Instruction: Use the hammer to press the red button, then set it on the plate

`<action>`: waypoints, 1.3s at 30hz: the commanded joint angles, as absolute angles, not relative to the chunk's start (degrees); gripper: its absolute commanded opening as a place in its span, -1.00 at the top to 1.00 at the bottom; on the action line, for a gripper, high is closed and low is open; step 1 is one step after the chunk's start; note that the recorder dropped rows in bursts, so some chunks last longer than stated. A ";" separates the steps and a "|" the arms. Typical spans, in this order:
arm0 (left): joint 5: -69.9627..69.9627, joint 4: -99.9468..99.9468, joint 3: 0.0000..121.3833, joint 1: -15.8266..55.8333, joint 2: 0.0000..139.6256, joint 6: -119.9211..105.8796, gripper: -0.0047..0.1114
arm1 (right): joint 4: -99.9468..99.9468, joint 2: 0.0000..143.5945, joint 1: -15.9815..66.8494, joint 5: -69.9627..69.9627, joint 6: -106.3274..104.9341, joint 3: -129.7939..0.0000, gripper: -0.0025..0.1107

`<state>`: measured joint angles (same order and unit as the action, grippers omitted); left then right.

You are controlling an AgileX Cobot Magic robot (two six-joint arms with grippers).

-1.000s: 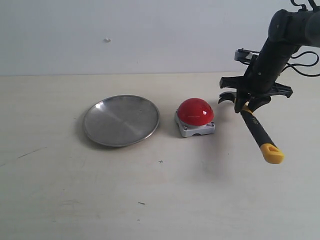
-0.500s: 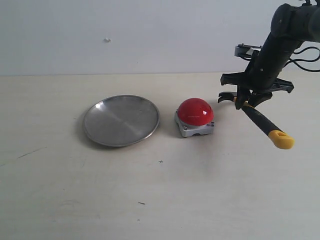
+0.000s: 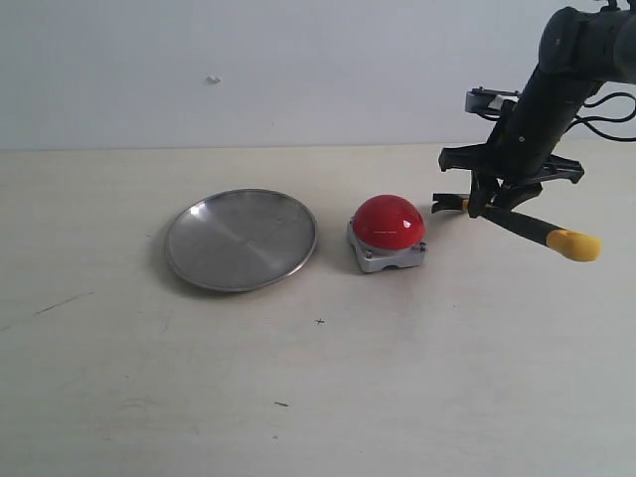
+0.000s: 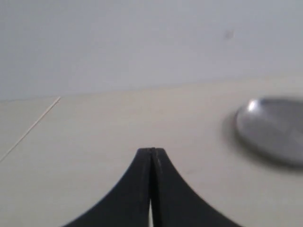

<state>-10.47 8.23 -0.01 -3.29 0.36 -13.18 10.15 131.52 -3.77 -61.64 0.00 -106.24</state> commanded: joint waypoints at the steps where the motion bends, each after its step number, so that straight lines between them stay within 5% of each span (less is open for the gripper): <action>1: 0.00 21.93 0.00 -3.39 0.00 -9.88 0.92 | 10.64 129.95 -3.80 -60.80 -1.29 -106.38 0.96; 8: 8.61 22.23 0.00 -3.39 0.00 11.16 0.92 | 12.60 129.95 -3.80 -60.80 -2.51 -106.38 0.96; 13: 16.48 -1.22 0.00 -3.28 0.00 26.31 0.92 | 14.70 129.95 -3.80 -60.80 -3.79 -106.38 0.96; 19: 43.98 -29.46 0.55 -3.28 2.56 49.57 0.92 | 14.92 129.95 -3.80 -60.71 -5.10 -106.76 0.96; 22: 41.89 -35.25 5.42 -3.28 8.71 58.39 0.92 | 15.13 129.73 -3.80 -60.59 -5.55 -107.55 0.96; 26: 40.37 -44.38 11.51 -3.40 24.23 70.08 0.92 | 16.63 127.83 -3.80 -59.47 -6.25 -107.85 0.96; 30: 54.61 -51.66 17.29 -3.28 44.29 75.64 0.88 | 17.25 125.21 -3.69 -58.48 -6.33 -107.85 0.96; 34: 66.46 -53.91 23.99 0.42 65.17 77.08 0.69 | 17.01 122.74 -3.69 -57.88 -6.90 -107.85 0.96; 39: 66.98 -53.64 35.21 13.26 87.72 79.83 0.31 | 18.97 121.05 -3.69 -56.99 -8.53 -107.85 0.96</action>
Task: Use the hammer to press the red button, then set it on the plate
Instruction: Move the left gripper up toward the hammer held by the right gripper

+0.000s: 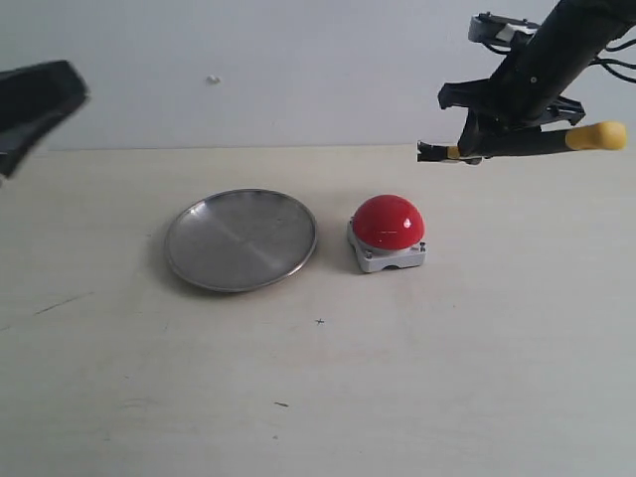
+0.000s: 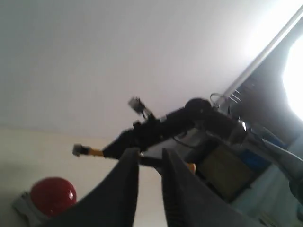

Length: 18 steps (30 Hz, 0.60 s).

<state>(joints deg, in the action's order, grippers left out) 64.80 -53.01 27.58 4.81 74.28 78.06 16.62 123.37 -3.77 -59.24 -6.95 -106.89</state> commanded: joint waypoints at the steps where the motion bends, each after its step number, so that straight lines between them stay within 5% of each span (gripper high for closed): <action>1: 66.98 -53.03 37.38 15.60 90.96 80.33 0.23 | 19.17 120.92 -3.69 -56.99 -9.11 -107.85 0.96; 6: 66.98 -46.53 51.82 26.34 106.17 85.82 -0.06 | 19.18 120.64 -3.69 -56.52 -10.38 -107.85 0.96; 18: 63.63 -41.55 76.00 34.96 124.40 103.72 -0.09 | 19.40 120.64 -3.69 -48.89 -11.02 -107.72 0.96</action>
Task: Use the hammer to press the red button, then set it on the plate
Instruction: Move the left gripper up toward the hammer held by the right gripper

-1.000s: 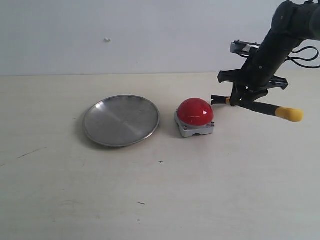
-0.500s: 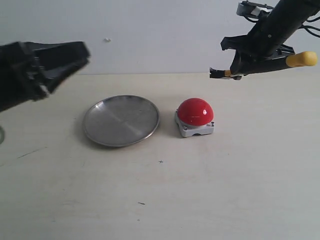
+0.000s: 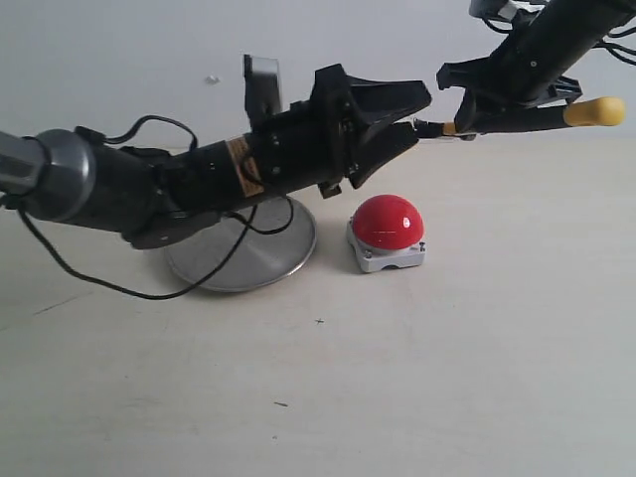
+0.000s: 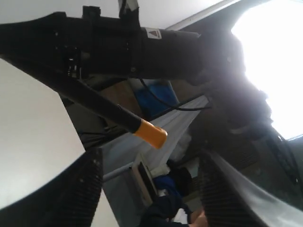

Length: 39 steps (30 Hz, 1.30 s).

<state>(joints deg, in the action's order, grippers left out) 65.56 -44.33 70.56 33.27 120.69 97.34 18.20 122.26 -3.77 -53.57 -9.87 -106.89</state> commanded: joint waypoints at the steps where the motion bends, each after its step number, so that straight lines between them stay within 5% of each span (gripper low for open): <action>1: 63.07 -41.55 77.12 35.42 125.37 105.16 -0.09 | 19.40 120.64 -3.69 -48.12 -11.03 -107.72 0.96; 21: 55.19 -39.97 103.76 38.24 142.81 121.73 -0.09 | 11.25 118.25 1.36 -32.60 -8.70 -104.81 0.96; 39: 52.46 -39.63 106.31 39.08 142.81 121.73 -0.09 | 11.98 116.26 1.36 -24.36 -7.40 -99.07 0.96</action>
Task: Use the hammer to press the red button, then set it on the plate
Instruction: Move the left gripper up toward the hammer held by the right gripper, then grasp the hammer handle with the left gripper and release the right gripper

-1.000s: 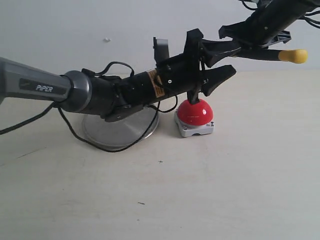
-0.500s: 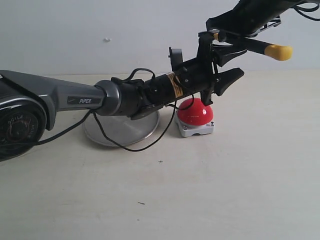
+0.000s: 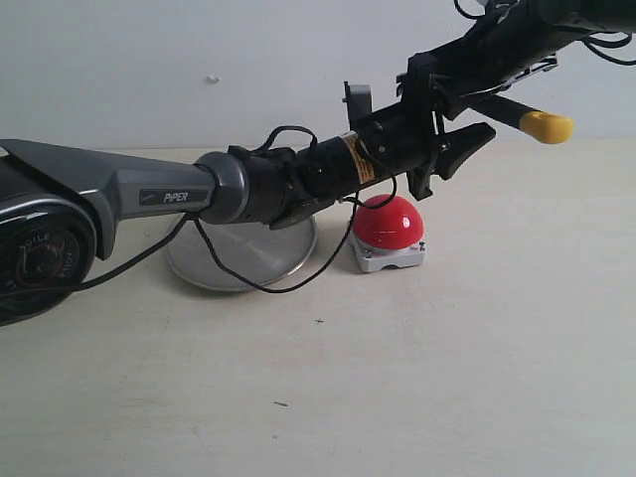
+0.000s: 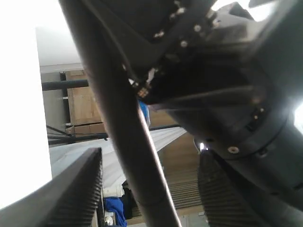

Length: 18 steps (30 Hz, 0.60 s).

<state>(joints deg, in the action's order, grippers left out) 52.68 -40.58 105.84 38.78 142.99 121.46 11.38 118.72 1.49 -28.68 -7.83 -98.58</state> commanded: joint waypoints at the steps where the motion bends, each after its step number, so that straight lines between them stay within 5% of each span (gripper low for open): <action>1: 52.58 -39.63 106.31 39.08 142.81 121.73 -0.09 | 12.09 116.14 1.36 -24.36 -7.40 -99.07 0.96; 18: 53.16 -39.41 106.31 39.92 142.81 121.73 -0.09 | 7.36 115.72 6.03 -23.17 -7.32 -99.07 0.96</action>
<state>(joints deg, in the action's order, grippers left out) 52.71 -40.37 105.84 39.65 142.99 121.46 8.20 117.52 6.22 -27.07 -7.61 -98.58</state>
